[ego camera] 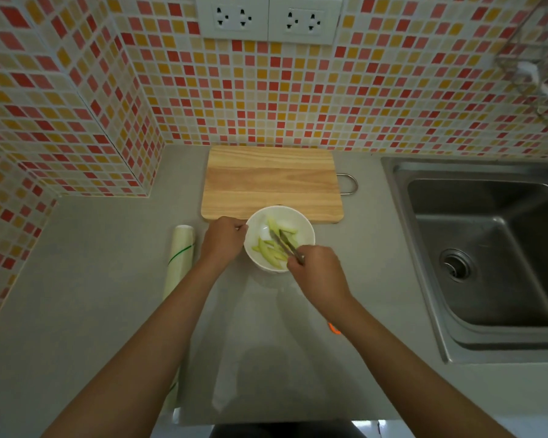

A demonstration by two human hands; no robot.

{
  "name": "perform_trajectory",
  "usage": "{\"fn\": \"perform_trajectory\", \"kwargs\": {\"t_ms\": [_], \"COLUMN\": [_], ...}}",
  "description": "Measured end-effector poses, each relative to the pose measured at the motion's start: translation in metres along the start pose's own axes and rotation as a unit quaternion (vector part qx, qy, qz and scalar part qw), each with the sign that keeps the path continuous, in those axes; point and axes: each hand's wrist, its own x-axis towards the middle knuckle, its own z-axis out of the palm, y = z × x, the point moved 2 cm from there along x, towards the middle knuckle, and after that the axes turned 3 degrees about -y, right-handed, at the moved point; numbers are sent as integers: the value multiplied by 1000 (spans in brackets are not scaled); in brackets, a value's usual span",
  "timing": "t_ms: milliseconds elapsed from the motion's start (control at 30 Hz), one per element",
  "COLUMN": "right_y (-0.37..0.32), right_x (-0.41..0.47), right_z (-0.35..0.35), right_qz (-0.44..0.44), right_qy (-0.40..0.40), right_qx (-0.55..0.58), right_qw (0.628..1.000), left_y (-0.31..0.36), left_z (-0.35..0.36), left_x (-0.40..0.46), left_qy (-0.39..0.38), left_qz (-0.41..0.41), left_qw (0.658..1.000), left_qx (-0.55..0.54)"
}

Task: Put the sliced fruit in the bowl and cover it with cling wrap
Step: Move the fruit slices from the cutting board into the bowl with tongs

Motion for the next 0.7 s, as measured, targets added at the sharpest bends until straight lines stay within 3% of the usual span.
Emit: {"fn": "perform_trajectory", "kwargs": {"t_ms": [200, 300, 433, 567, 700], "right_y": [4, 6, 21, 37, 43], "right_x": [-1, 5, 59, 125, 153], "right_z": [13, -8, -44, -43, -23], "right_qz": [30, 27, 97, 154, 157], "right_qy": [-19, 67, 182, 160, 125], "right_qx": [-102, -119, -23, -34, -83], "right_qw": [994, 990, 978, 974, 976], "left_y": [1, 0, 1, -1, -6], "left_z": [-1, -1, -1, 2, 4], "left_x": [-1, 0, -1, -4, -8], "left_qy": [2, -5, 2, 9, 20], "left_qz": [-2, -7, 4, 13, 21], "left_qw": [1000, 1000, 1000, 1000, 1000], "left_qx": [4, 8, 15, 4, -1]}}
